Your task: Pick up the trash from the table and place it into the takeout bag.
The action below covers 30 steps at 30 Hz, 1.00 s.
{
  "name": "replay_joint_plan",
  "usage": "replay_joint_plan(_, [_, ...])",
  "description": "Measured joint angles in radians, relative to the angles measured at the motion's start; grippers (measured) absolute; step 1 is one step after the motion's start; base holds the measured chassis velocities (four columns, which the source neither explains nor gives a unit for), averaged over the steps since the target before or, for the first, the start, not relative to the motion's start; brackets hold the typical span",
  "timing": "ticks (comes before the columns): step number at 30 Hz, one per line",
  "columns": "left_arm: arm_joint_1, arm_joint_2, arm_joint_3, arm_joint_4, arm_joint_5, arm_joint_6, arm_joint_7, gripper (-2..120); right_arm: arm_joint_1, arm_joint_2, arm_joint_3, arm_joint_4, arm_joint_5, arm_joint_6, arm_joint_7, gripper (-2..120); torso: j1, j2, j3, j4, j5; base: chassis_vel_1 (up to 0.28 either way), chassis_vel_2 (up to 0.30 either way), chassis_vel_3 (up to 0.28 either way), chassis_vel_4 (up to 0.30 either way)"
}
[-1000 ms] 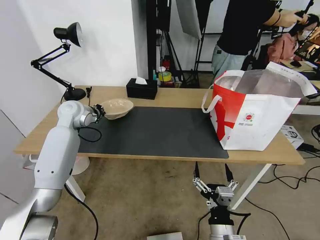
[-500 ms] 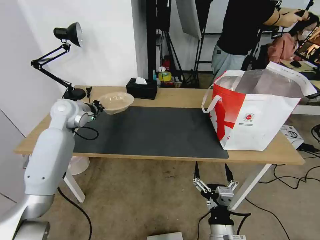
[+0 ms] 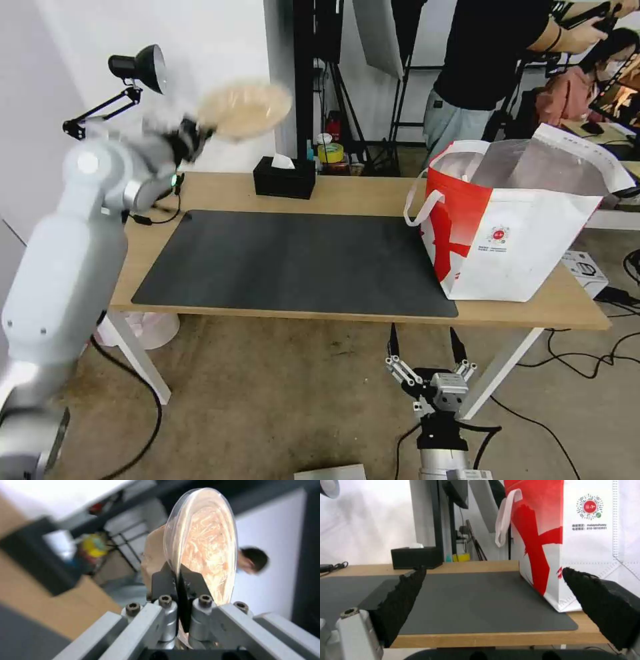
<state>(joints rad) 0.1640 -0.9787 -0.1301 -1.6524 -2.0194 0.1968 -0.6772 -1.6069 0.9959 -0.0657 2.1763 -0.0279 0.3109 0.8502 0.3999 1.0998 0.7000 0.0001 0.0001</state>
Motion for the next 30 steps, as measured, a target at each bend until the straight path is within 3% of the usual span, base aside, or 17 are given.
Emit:
replay_joint_plan(2, [-0.086, -0.013, 0.093, 0.035, 0.000, -0.010, 0.055, 0, 0.000, 0.000, 0.000, 0.000, 0.000, 0.000, 0.000, 100, 0.000, 0.000, 0.000, -0.0003, 0.0001, 0.000, 0.000, 0.000, 0.000])
replay_joint_plan(3, [-0.086, -0.013, 0.093, 0.035, 0.000, -0.010, 0.055, 0, 0.000, 0.000, 0.000, 0.000, 0.000, 0.000, 0.000, 100, 0.000, 0.000, 0.000, -0.0003, 0.0001, 0.000, 0.000, 0.000, 0.000])
replay_joint_plan(7, [-0.237, -0.070, 0.216, 0.135, 0.000, -0.017, 0.168, 0, 0.000, 0.000, 0.000, 0.000, 0.000, 0.000, 0.000, 100, 0.000, 0.000, 0.000, -0.0002, 0.0001, 0.000, 0.000, 0.000, 0.000])
replay_joint_plan(8, [-0.237, -0.070, 0.216, 0.135, 0.000, -0.017, 0.168, 0, 0.000, 0.000, 0.000, 0.000, 0.000, 0.000, 0.000, 100, 0.000, 0.000, 0.000, -0.0002, 0.0001, 0.000, 0.000, 0.000, 0.000])
replay_joint_plan(11, [-0.318, -0.104, 0.296, 0.197, 0.000, -0.019, 0.261, 0, 0.000, 0.000, 0.000, 0.000, 0.000, 0.000, 0.000, 100, 0.000, 0.000, 0.000, -0.0003, 0.0002, 0.000, 0.000, 0.000, 0.000])
replay_joint_plan(13, [-0.334, -0.109, 0.322, 0.208, 0.000, -0.018, 0.282, 0, 0.000, 0.000, 0.000, 0.000, 0.000, 0.000, 0.000, 100, 0.000, 0.000, 0.000, -0.0003, 0.0003, 0.000, 0.000, 0.000, 0.000])
replay_joint_plan(16, [-0.397, -0.132, 0.457, 0.250, 0.009, -0.019, 0.352, 0, 0.000, 0.000, 0.000, 0.000, 0.000, 0.000, 0.000, 100, 0.000, 0.000, 0.000, 0.0000, -0.0001, 0.000, 0.000, 0.000, 0.000])
replay_joint_plan(18, [-0.419, -0.144, 0.504, 0.270, 0.020, -0.026, 0.375, 0, 0.000, 0.000, 0.000, 0.000, 0.000, 0.000, 0.000, 100, 0.000, 0.000, 0.000, -0.0003, 0.0000, 0.000, 0.000, 0.000, 0.000])
replay_joint_plan(20, [-0.460, -0.168, 0.582, 0.310, 0.044, -0.040, 0.442, 0, 0.000, 0.000, 0.000, 0.000, 0.000, 0.000, 0.000, 100, 0.000, 0.000, 0.000, -0.0003, 0.0001, 0.000, 0.000, 0.000, 0.000])
replay_joint_plan(21, [-0.460, -0.168, 0.582, 0.310, 0.044, -0.040, 0.442, 0, 0.000, 0.000, 0.000, 0.000, 0.000, 0.000, 0.000, 100, 0.000, 0.000, 0.000, -0.0003, 0.0001, 0.000, 0.000, 0.000, 0.000])
replay_joint_plan(23, [-0.491, -0.190, 0.634, 0.338, 0.054, -0.042, 0.505, 0, 0.000, 0.000, 0.000, 0.000, 0.000, 0.000, 0.000, 100, 0.000, 0.000, 0.000, -0.0003, 0.0002, 0.000, 0.000, 0.000, 0.000])
replay_joint_plan(30, [-0.512, -0.275, 0.737, 0.368, 0.092, -0.061, 0.559, 0, 0.000, 0.000, 0.000, 0.000, 0.000, 0.000, 0.000, 100, 0.000, 0.000, 0.000, -0.0003, 0.0002, 0.000, 0.000, 0.000, 0.000])
